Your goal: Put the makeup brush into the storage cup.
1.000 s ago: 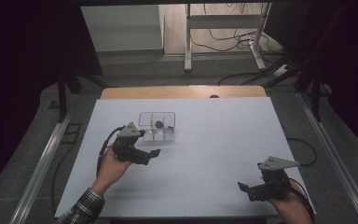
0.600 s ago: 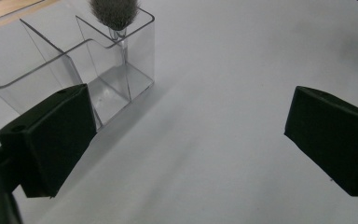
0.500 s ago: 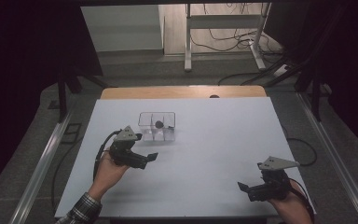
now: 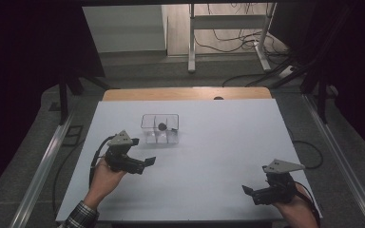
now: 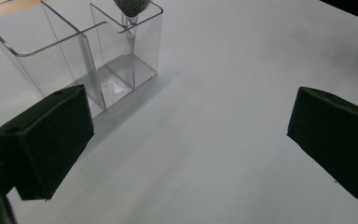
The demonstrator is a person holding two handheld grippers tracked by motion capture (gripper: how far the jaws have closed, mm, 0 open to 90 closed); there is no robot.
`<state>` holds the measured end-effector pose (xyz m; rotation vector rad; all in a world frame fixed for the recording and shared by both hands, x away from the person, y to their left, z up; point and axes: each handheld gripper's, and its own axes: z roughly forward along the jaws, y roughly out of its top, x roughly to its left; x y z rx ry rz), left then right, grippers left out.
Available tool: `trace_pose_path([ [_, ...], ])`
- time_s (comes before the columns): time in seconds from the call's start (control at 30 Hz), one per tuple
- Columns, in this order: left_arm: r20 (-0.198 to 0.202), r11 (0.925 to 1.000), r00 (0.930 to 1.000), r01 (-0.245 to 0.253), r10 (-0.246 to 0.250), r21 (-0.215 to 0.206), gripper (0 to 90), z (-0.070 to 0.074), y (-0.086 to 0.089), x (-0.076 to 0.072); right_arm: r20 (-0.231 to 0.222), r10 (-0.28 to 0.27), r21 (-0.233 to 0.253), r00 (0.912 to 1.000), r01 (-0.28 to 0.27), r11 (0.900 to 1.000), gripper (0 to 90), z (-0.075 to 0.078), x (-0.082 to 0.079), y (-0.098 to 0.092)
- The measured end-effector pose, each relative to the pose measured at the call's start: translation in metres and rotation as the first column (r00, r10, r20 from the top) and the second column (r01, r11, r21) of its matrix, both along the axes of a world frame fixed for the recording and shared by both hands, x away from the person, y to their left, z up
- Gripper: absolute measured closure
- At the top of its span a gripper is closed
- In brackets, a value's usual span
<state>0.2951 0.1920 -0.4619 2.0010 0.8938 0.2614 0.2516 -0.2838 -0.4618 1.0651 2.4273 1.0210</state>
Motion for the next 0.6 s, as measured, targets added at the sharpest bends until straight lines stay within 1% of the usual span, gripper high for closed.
trace_pose_path([
  [0.1, -0.001, 1.0000, 1.0000, -0.004, 0.004, -0.001, 0.6, 0.000, 0.003, -0.002, 0.000, 0.000, 0.000, 1.0000, 0.000, 1.000, 0.0, 0.000, 0.000, 0.000],
  [0.2, 0.002, 0.9999, 1.0000, -0.007, 0.007, 0.012, 0.5, -0.001, 0.006, -0.005, -0.001, 0.001, -0.001, 1.0000, -0.001, 1.000, 0.0, 0.000, 0.000, 0.000],
  [0.43, 0.006, 0.9997, 0.9998, -0.018, 0.018, 0.019, 0.6, -0.001, 0.011, -0.010, 0.000, -0.002, 0.000, 1.0000, 0.002, 1.000, 0.0, 0.000, 0.000, 0.000],
  [0.6, 0.012, 0.9988, 0.9998, -0.018, 0.017, 0.047, 0.6, -0.002, 0.012, -0.014, 0.003, -0.006, 0.010, 1.0000, 0.006, 1.000, 0.0, 0.000, 0.000, 0.000],
])
